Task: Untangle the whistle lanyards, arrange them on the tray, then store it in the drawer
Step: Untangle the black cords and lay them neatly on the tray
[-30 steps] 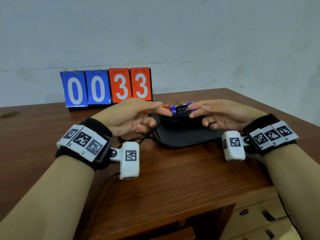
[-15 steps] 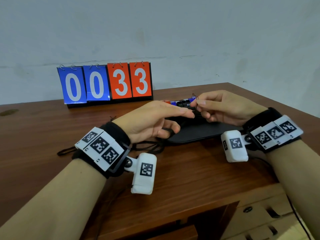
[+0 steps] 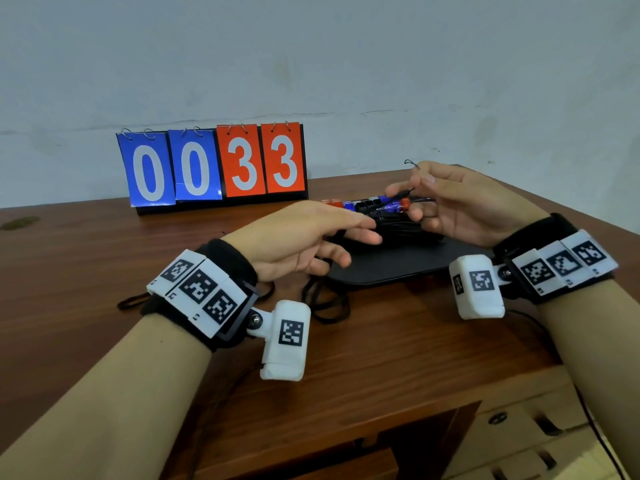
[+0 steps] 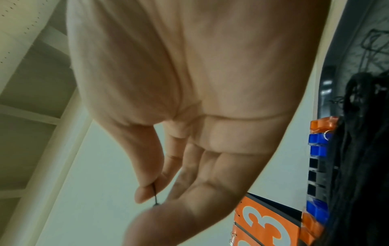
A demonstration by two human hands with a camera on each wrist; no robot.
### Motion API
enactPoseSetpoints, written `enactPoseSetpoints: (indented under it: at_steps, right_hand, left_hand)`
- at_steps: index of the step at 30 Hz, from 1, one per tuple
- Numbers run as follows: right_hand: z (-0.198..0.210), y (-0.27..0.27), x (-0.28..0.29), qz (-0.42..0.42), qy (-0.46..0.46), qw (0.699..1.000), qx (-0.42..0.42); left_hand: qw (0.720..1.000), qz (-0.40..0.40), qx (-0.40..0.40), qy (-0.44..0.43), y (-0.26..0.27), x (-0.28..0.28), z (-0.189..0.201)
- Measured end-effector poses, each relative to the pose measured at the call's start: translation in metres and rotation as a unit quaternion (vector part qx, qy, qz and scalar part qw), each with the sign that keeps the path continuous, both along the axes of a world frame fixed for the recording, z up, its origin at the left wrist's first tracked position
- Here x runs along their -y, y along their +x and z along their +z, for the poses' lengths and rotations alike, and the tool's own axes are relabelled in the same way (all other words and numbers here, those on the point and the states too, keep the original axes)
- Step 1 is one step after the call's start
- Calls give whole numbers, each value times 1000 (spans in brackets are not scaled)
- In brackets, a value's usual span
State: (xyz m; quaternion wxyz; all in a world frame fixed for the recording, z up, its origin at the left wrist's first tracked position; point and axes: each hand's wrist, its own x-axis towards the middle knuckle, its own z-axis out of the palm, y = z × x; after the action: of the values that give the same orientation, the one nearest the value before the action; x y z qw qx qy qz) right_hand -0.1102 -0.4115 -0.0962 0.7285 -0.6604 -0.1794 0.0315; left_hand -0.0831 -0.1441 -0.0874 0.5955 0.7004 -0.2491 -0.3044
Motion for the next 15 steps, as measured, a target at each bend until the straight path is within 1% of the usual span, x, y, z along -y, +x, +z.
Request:
enactPoseSetpoints:
  at_steps: [4, 7, 9, 12, 15]
  right_hand:
    - [0, 0, -5, -14, 15, 1000, -9]
    - [0, 2, -7, -21, 1, 1000, -23]
    - [-3, 4, -8, -30, -20, 999, -33]
    - [-7, 4, -8, -16, -61, 997, -44]
    - [-7, 0, -9, 0, -138, 990, -41]
  left_hand:
    - [998, 51, -6, -42, 2, -3, 3]
    - [995, 53, -5, -86, -1, -4, 5]
    - [992, 59, -4, -110, -1, -4, 6]
    - [986, 68, -11, -149, 1, -3, 6]
    - [980, 59, -23, -186, 2, -4, 4]
